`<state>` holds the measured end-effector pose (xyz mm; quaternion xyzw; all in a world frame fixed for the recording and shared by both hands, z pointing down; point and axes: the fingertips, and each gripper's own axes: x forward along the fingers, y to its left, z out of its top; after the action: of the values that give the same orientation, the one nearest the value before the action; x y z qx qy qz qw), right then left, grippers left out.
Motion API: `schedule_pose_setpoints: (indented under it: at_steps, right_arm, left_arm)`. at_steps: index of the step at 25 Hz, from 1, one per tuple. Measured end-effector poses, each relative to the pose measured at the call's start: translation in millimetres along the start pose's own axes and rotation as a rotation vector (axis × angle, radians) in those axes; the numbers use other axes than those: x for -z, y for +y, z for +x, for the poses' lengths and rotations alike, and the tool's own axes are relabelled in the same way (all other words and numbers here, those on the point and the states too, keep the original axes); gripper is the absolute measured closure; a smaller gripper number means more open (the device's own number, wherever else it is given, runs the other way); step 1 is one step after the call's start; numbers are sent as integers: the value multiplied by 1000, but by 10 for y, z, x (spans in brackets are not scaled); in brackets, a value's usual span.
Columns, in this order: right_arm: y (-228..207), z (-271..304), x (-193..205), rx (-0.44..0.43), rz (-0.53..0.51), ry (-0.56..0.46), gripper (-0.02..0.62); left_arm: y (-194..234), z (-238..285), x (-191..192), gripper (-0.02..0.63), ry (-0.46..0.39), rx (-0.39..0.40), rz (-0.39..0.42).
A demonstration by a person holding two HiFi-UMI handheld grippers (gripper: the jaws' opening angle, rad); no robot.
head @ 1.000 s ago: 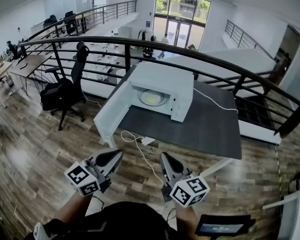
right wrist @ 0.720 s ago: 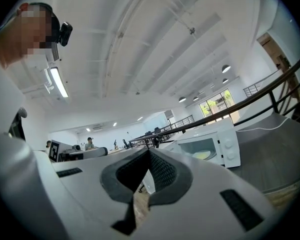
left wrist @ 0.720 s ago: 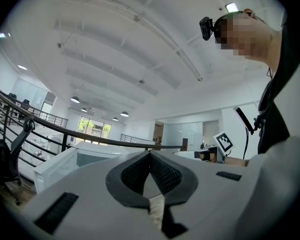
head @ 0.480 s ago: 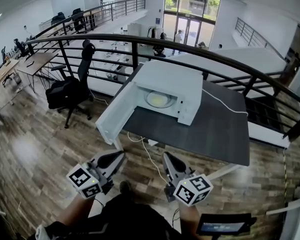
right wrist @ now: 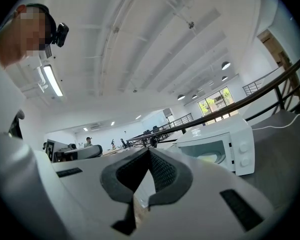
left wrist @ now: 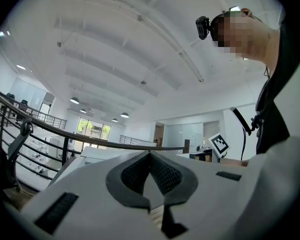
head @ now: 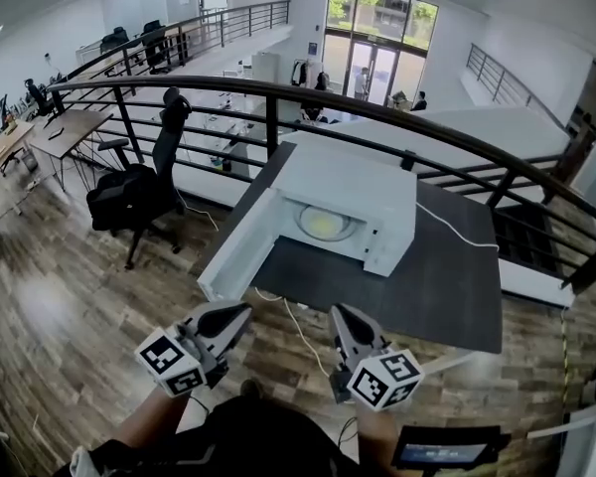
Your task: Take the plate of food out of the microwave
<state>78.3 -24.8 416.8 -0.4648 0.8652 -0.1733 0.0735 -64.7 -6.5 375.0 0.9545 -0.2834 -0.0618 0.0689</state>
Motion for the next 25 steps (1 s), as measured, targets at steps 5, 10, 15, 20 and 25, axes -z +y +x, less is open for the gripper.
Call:
schedule_pose_setpoints:
  at_steps: [5,10,15,20,25]
  right_arm:
    - [-20,475,-74,9,-1,-15,595]
    - [-46,883,-120,37,13,-27,595]
    - [-72,1192,-37,63,27,-25,595]
    - [-138,1364,-13,83,39,-14,595]
    - [-336,1452,-55,91,43,-10,595]
  left_arm:
    - [514,49,-112,601,8,4,-2]
    - [913,121,-171,601,14,40,-3]
    - [1237,152,-162,601,17,72,-10]
    - [1384,233,-131,601,27,105,-35]
    - [1468,402,-104,601,42,101,-44]
